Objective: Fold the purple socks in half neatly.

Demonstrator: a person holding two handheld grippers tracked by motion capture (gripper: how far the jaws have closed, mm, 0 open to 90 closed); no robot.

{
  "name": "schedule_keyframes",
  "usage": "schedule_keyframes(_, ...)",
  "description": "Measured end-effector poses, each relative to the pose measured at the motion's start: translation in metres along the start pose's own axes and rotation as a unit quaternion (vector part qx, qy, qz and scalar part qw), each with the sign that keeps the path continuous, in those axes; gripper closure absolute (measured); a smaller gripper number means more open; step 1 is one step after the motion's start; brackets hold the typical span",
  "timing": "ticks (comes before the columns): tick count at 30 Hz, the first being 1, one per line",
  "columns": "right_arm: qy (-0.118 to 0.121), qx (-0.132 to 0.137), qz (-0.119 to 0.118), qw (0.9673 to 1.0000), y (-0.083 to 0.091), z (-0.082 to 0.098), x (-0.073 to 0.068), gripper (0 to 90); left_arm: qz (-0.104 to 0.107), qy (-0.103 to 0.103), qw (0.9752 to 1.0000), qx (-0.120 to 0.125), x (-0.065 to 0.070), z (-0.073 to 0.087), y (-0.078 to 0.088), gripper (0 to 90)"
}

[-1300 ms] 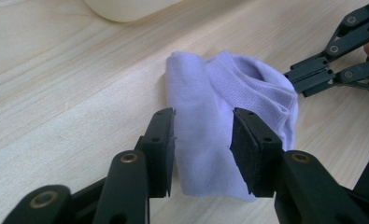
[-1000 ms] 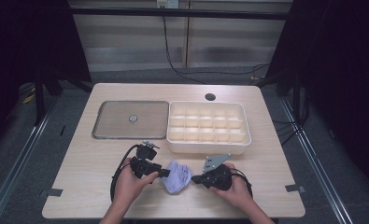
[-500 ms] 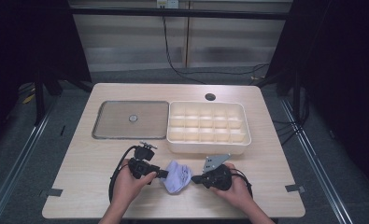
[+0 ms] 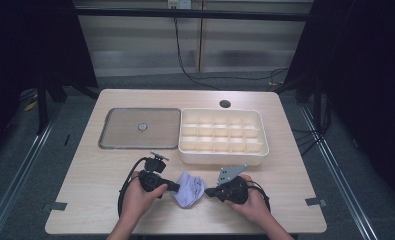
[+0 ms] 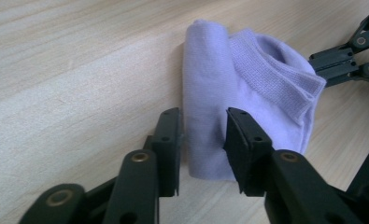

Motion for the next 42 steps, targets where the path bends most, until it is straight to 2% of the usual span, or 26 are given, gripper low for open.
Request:
schedule_keyframes(4, -0.001, -0.001, 0.000, 1.0000, 0.000, 0.000, 0.000, 90.0, 0.003, 0.007, 1.0000, -0.001, 0.002, 0.000, -0.001, 70.7)
schedule_keyframes(14, 0.003, -0.002, 0.000, 1.0000, 0.000, 0.000, 0.000, 90.0, 0.002, 0.001, 0.9999, -0.014, 0.002, 0.001, -0.002, 83.5)
schedule_keyframes(18, -0.004, 0.002, -0.003, 1.0000, 0.000, 0.000, 0.001, 90.0, 0.003, -0.001, 0.9999, -0.015, 0.003, 0.000, -0.001, 84.2)
schedule_keyframes(28, -0.001, -0.002, 0.003, 1.0000, 0.002, 0.000, 0.003, 90.0, 0.012, -0.005, 0.9997, -0.018, 0.006, -0.002, 0.002, 84.3)
schedule_keyframes(29, 0.002, -0.003, 0.015, 0.9999, 0.004, 0.001, 0.005, 90.0, 0.010, -0.005, 0.9998, -0.017, 0.007, -0.002, 0.003, 84.3)
schedule_keyframes(31, 0.006, -0.001, 0.017, 0.9998, 0.004, 0.001, 0.006, 90.0, 0.012, -0.004, 0.9998, -0.017, 0.008, -0.002, 0.003, 84.4)
schedule_keyframes(36, 0.002, 0.004, 0.017, 0.9998, 0.004, -0.001, 0.006, 90.0, 0.014, -0.013, 0.9996, -0.022, 0.012, -0.003, 0.007, 84.5)
schedule_keyframes(42, -0.002, 0.005, 0.005, 1.0000, 0.001, -0.003, 0.004, 90.0, 0.014, -0.019, 0.9994, -0.026, 0.016, -0.003, 0.008, 84.6)
Point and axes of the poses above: each handheld gripper's, and its own axes: y roughly backward along the jaws, z roughly out of its underside, x roughly to its right, the point moved 3 cm from there along -y, roughly forward along the jaws, and after that the axes turned 12 degrees about x, right-handed, at the moved point
